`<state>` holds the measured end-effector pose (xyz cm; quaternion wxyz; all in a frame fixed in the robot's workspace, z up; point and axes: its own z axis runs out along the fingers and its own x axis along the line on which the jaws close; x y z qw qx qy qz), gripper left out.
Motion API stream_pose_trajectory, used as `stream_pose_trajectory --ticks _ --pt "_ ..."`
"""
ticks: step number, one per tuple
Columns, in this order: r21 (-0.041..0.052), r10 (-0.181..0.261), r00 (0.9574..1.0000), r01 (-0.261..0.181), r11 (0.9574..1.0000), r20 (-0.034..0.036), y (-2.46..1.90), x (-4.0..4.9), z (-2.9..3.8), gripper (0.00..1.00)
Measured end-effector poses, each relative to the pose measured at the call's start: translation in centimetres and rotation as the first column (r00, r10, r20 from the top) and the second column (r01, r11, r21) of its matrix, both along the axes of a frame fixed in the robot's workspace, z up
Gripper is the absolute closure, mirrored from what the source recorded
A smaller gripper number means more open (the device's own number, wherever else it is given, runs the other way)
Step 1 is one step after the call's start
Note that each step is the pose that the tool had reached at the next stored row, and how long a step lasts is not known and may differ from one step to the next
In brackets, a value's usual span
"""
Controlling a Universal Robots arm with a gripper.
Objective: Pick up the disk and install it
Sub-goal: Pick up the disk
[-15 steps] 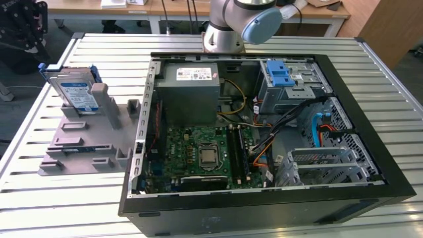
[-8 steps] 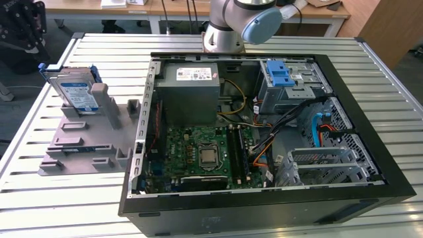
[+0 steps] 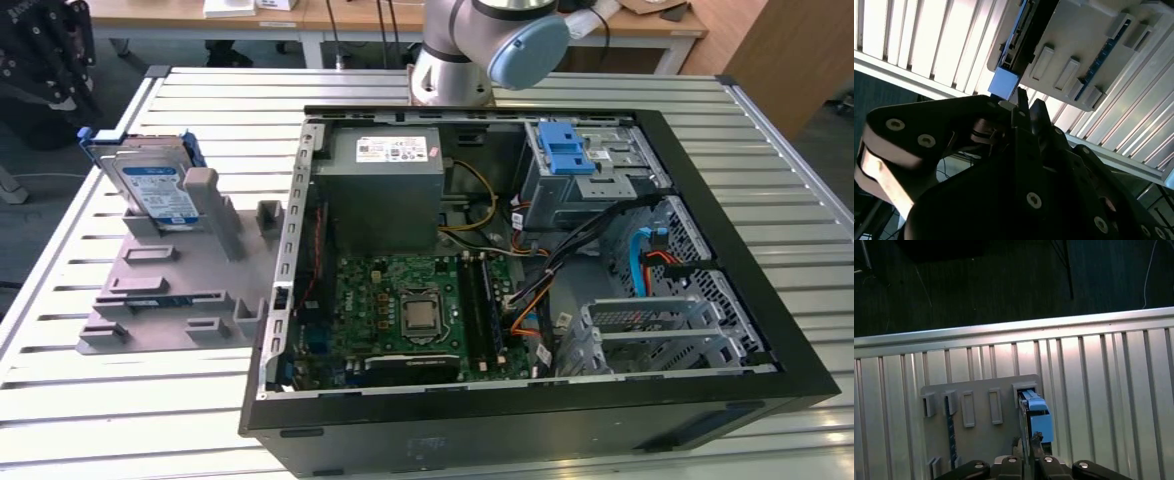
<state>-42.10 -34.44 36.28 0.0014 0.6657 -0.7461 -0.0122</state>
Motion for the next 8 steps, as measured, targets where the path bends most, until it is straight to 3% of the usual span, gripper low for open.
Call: stream_pose_trajectory --ticks 1,2,6,8 --pt "0.0000 0.000 1.0000 0.000 1.0000 0.0002 0.00 0.00 0.00 0.77" --pt "-0.0001 0.000 1.0000 0.000 1.0000 0.0006 0.00 0.00 0.00 0.77" --pt "0.0000 0.000 1.0000 0.000 1.0000 0.0038 0.00 0.00 -0.06 0.53" --pt "-0.0003 0.000 1.0000 0.000 1.0000 0.0038 0.11 -0.01 -0.17 0.47"
